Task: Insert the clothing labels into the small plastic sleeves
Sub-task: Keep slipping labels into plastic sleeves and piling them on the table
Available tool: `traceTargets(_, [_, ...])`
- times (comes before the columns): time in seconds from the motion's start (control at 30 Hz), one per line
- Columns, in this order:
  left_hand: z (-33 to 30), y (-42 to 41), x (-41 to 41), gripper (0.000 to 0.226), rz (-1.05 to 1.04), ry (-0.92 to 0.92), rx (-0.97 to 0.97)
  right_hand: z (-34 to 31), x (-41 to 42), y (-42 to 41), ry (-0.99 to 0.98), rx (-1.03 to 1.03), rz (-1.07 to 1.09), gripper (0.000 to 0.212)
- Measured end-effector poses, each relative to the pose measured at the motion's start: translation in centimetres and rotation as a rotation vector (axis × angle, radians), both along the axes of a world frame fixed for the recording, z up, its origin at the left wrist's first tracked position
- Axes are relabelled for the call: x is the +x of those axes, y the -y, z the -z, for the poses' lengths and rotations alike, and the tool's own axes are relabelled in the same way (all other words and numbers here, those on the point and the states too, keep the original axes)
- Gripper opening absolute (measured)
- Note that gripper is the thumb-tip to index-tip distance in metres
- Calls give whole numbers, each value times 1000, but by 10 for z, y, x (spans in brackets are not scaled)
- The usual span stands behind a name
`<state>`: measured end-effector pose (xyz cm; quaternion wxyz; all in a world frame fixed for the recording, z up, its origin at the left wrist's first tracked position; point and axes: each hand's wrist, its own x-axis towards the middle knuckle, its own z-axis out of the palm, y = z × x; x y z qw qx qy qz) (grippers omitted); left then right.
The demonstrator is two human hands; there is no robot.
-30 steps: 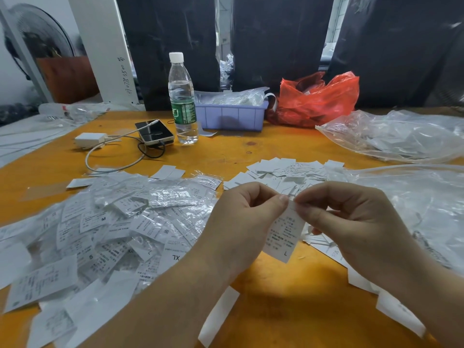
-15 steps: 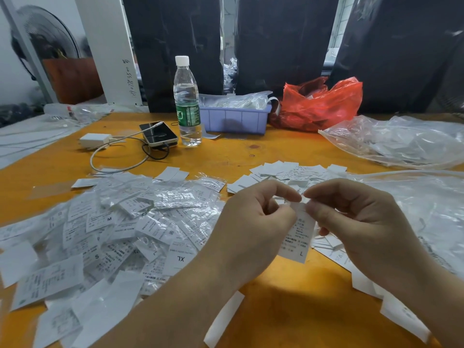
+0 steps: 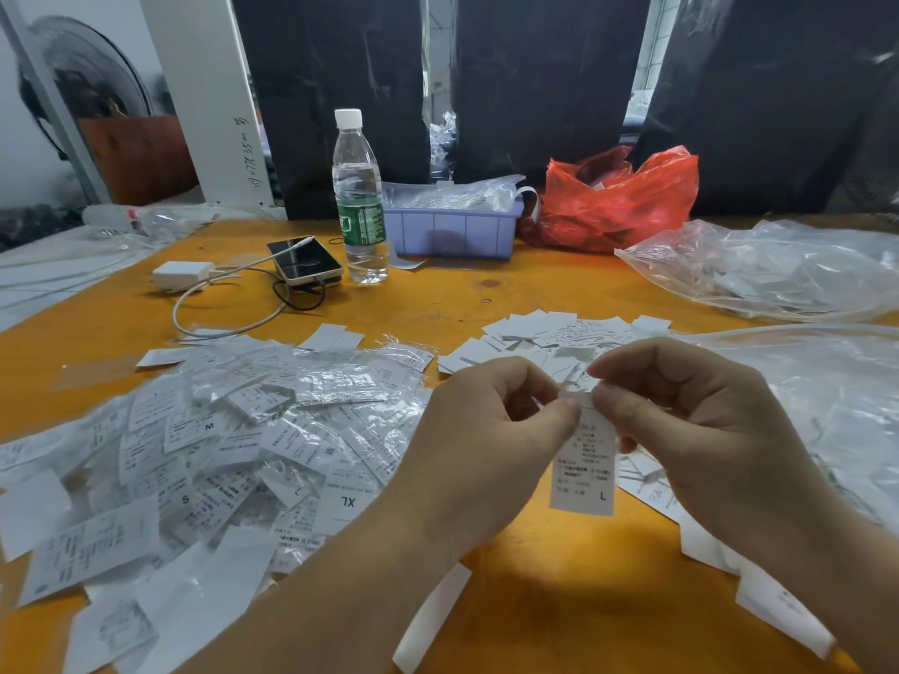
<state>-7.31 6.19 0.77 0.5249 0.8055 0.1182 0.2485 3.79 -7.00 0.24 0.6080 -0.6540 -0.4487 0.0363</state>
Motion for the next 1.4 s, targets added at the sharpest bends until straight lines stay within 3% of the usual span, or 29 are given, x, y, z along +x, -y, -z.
traceTargets(0.27, [0, -2, 1, 12, -4, 52, -28, 0, 1, 0, 20, -26, 8, 14])
traceTargets(0.37, [1, -2, 1, 5, 38, 55, -15, 1, 1, 1, 15, -21, -2, 4])
traceTargets(0.6, [1, 1, -1, 10, 21, 6, 115, 0, -1, 2, 30, -16, 15, 15])
traceTargets(0.73, [4, 0, 0, 6, 53, -69, 80, -1, -4, 1, 27, -38, 13, 27])
traceTargets(0.83, [3, -2, 0, 11, 57, -101, 120, -2, -6, 1, 4, -32, -1, 10])
traceTargets(0.93, [-5, -14, -1, 11, -23, -221, 166, 0, -3, 0, -52, -112, -20, 28])
traceTargets(1.07, [-22, -41, -9, 9, -128, -434, 227, 3, 0, -1, -54, -224, 16, 22])
traceTargets(1.2, [-36, -59, -22, 10, -281, -523, 379, 1, -1, 1, -10, -265, 19, 17])
traceTargets(1.4, [-36, -71, -30, 16, -524, -801, 653, 3, -1, 2, 115, -422, 29, 6])
